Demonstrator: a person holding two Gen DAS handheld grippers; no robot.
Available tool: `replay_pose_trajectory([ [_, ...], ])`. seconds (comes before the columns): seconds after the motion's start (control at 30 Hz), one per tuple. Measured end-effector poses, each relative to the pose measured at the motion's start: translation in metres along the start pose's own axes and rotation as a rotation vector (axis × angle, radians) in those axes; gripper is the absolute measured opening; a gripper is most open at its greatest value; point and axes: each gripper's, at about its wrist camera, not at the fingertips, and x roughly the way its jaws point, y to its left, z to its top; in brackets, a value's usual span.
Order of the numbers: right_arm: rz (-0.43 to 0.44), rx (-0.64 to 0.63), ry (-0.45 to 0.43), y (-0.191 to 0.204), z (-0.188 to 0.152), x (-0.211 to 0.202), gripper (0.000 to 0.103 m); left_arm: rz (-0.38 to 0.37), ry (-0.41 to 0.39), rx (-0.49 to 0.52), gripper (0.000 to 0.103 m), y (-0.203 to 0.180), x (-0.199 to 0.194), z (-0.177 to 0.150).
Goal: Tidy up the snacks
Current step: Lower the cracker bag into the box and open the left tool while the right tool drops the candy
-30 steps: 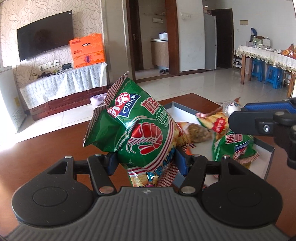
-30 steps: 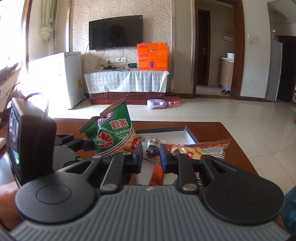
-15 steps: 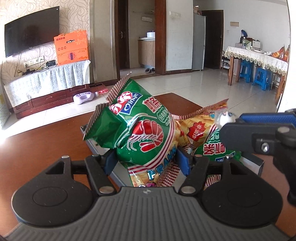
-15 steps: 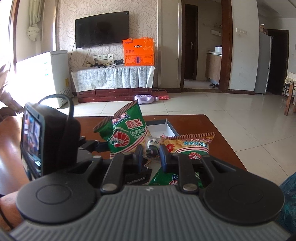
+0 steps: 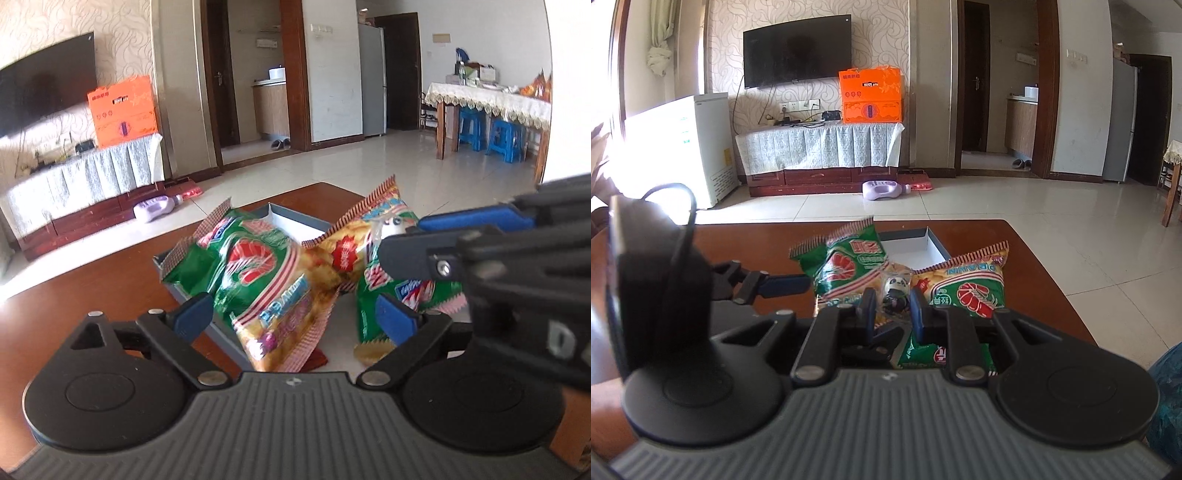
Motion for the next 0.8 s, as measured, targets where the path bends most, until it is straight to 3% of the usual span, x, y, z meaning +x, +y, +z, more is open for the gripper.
replay_pose_trajectory([
  [0.6, -0.032, 0.003, 0.065, -0.003, -0.013, 0.016, 0.024, -0.026, 0.011, 0.018, 0.098, 0.01, -0.058, -0.009],
  [0.67, -0.045, -0.009, 0.067, -0.002, -0.014, 0.016, 0.03, -0.016, 0.019, 0.023, 0.098, 0.008, -0.062, -0.012],
  [0.73, -0.045, -0.003, 0.061, -0.002, -0.016, 0.013, 0.047, 0.004, 0.024, 0.023, 0.098, 0.007, -0.067, -0.014],
  [0.8, -0.038, 0.004, 0.057, -0.001, -0.017, 0.009, 0.051, 0.018, 0.036, 0.011, 0.098, 0.008, -0.069, -0.015],
])
